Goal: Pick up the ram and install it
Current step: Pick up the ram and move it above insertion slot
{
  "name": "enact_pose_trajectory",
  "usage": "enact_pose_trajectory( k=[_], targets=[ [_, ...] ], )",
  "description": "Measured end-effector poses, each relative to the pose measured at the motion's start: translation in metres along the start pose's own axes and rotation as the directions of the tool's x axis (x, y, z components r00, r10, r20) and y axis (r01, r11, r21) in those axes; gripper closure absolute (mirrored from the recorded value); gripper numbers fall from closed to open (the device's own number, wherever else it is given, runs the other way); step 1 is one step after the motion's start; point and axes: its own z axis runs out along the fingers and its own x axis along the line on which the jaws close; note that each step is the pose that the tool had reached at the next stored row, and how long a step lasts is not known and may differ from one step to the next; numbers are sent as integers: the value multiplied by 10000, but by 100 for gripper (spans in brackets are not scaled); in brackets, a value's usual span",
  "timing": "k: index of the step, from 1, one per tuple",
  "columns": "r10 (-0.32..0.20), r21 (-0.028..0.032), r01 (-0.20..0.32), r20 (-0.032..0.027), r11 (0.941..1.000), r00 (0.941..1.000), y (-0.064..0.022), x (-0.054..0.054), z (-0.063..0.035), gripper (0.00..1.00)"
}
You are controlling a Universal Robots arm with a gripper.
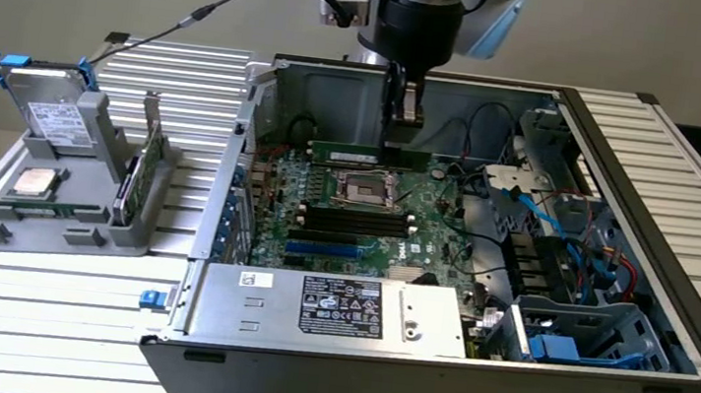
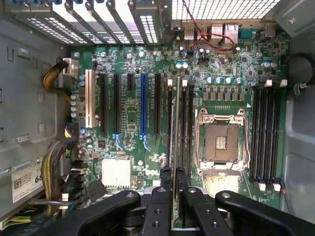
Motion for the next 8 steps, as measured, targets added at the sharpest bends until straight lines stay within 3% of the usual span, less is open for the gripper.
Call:
enact_pose_trajectory(
  k=[5,8],
  targets=[
    [-2,1,2,-78,10000,10000,12,-49,34,86],
    [-4,1,4,-92,10000,10000,12,-56,41,86]
  ],
)
